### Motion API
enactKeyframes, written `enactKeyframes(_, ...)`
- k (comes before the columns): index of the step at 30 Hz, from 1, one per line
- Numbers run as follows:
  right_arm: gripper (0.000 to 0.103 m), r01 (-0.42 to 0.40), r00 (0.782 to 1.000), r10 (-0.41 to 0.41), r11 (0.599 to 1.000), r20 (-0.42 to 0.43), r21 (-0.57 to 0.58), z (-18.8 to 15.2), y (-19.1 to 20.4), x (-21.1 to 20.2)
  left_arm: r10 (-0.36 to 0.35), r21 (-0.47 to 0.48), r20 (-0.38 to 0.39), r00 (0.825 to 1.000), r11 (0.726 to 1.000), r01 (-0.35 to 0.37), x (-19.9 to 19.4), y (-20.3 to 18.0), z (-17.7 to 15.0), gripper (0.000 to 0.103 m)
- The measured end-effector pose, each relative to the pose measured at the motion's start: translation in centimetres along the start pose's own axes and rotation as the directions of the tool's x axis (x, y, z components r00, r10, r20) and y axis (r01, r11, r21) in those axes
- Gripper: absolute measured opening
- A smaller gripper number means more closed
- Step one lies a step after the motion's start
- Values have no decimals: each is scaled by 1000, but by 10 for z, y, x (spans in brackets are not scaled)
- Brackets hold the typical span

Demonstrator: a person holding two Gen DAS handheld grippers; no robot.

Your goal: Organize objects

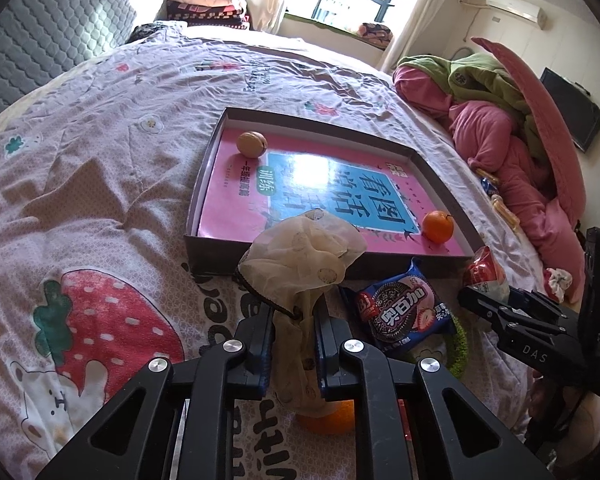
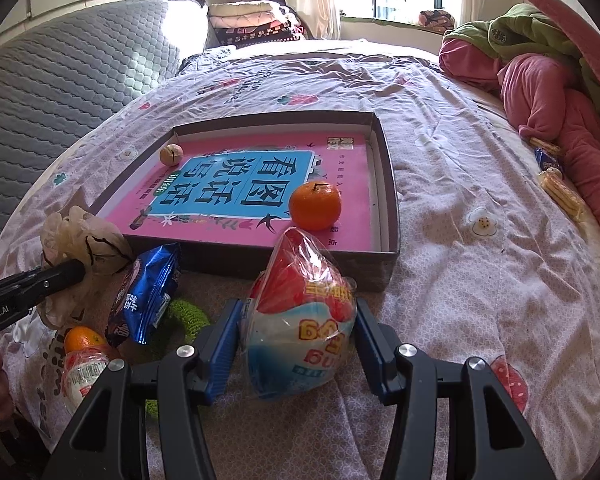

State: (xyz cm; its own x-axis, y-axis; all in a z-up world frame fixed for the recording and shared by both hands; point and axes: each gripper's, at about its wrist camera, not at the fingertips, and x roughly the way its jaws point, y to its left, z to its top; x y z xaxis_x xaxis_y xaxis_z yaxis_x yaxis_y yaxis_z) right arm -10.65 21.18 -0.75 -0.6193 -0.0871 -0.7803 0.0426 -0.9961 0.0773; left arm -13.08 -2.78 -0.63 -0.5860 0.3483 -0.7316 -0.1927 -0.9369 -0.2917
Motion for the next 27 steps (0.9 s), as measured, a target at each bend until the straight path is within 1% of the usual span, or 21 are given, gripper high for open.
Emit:
enactKeyframes(16, 54, 31, 999, -31, 999, 22, -21, 1, -2, -6, 6, -3, 39, 999, 1000, -6, -15, 9, 1, 16)
enactKeyframes(27, 54, 32, 999, -31, 999, 34, -29, 2, 2, -8, 0, 37, 75, 997, 999, -3, -23, 0, 1, 10)
